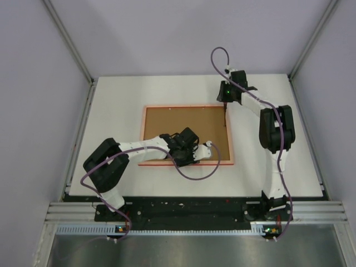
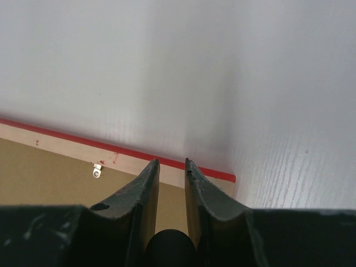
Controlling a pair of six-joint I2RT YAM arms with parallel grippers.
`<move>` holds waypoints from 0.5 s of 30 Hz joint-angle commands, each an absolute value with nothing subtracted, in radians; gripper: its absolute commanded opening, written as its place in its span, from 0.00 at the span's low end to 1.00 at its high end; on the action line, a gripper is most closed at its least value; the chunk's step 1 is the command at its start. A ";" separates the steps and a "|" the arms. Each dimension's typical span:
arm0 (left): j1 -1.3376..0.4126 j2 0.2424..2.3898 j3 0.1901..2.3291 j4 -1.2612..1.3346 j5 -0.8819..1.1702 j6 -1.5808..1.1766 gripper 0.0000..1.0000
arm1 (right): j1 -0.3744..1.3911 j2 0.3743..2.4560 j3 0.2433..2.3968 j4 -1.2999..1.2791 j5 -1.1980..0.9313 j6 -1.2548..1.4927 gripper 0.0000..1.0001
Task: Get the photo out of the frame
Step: Release the photo frame item from the photo frame.
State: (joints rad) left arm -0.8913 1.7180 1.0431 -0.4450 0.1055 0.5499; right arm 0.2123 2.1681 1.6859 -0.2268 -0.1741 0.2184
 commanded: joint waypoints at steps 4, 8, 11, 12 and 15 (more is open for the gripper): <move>-0.891 1.727 1.029 -0.422 0.103 0.532 0.46 | 0.230 2.186 1.723 -0.213 -0.153 0.180 0.00; -0.891 1.729 1.028 -0.420 0.101 0.529 0.45 | 0.230 2.178 1.720 -0.206 -0.144 0.173 0.00; -0.891 1.729 1.028 -0.423 0.101 0.528 0.44 | 0.230 2.183 1.736 -0.204 -0.155 0.181 0.00; -0.891 1.732 1.028 -0.425 0.103 0.529 0.44 | 0.232 2.186 1.744 -0.204 -0.158 0.183 0.00; -0.891 1.730 1.028 -0.428 0.103 0.528 0.44 | 0.232 2.198 1.772 -0.218 -0.161 0.181 0.00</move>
State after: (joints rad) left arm -0.8917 1.7180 1.0431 -0.4400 0.1036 0.5453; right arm 0.2226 2.1952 1.6932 -0.2340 -0.1616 0.1963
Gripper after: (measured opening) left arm 0.443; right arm 0.239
